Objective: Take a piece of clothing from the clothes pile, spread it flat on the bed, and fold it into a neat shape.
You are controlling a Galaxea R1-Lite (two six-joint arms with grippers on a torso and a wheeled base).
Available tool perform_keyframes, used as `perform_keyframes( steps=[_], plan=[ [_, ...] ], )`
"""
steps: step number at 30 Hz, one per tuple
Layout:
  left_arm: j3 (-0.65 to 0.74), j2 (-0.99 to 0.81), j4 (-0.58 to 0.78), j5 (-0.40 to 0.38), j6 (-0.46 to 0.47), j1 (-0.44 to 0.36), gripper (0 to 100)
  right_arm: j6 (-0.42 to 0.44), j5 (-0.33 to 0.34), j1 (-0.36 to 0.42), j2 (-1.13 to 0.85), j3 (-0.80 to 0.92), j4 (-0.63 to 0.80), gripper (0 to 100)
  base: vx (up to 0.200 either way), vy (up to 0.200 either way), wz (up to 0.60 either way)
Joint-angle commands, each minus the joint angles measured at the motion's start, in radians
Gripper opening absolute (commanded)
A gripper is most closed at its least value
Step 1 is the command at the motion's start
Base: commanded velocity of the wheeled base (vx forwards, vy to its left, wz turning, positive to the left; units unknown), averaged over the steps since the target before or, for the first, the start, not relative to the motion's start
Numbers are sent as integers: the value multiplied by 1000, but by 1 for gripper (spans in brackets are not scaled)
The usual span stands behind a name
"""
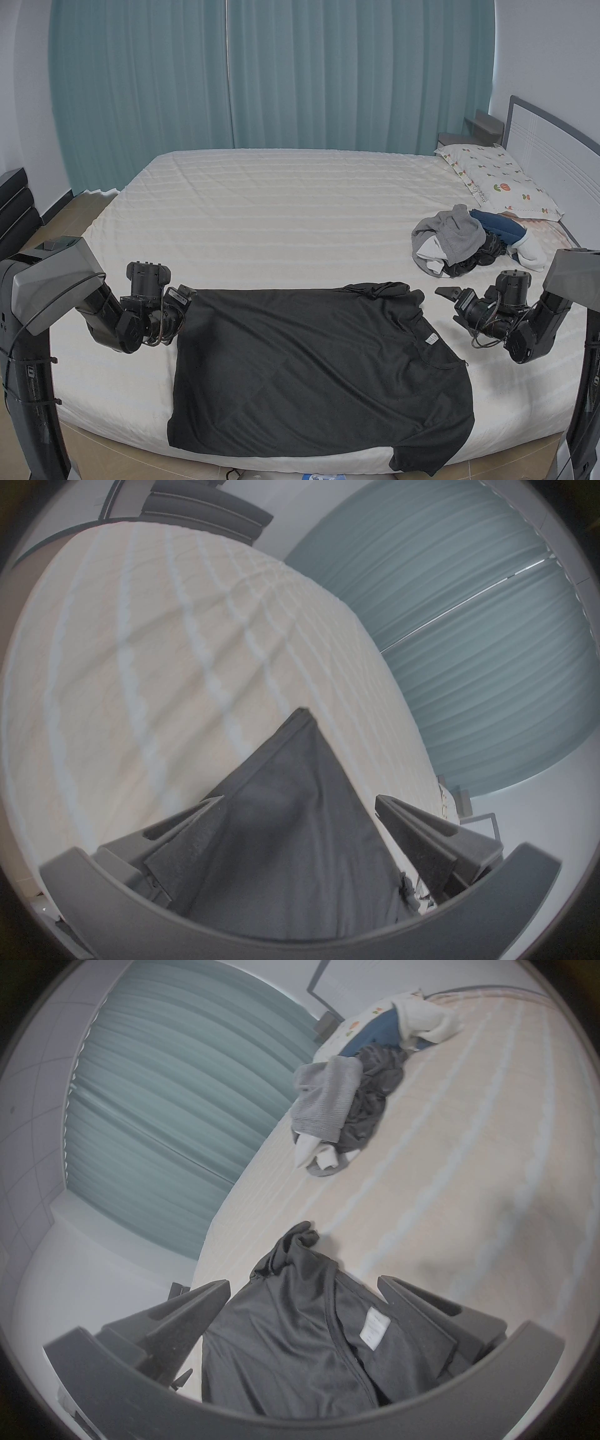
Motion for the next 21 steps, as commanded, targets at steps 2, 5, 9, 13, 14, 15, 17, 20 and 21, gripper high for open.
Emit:
perform_keyframes(
  steps=[2, 5, 9, 13, 14, 15, 17, 20, 21],
  plan=[
    [175, -82, -62, -68, -41, -12, 100, -92, -4, 34, 115, -226, 113, 100, 0, 0, 0],
    [218, -76, -159, -80, -49, -4, 100, -120, -9, 55, 147, -320, 187, 100, 0, 0, 0],
    [271, -70, -243, -86, -47, -4, 100, -155, -41, 80, 219, -449, 264, 100, 0, 0, 0],
    [285, -70, -251, -103, -47, -2, 100, -184, -75, 101, 300, -562, 299, 100, 0, 0, 0],
    [284, -70, -251, -105, -49, -2, 100, -195, -79, 103, 314, -583, 316, 100, 0, 0, 0],
    [284, -70, -251, -106, -49, -1, 100, -201, -81, 103, 319, -591, 322, 100, 0, 0, 0],
    [282, -68, -251, -106, -49, 5, 100, -233, -95, 103, 348, -633, 330, 100, 0, 0, 0],
    [284, -73, -251, -108, -49, 22, 100, -265, -96, 103, 386, -669, 330, 0, 0, 0, 0],
    [285, -73, -251, -108, -49, 22, 100, -278, -96, 104, 394, -676, 328, 0, 0, 0, 0]
  ],
)
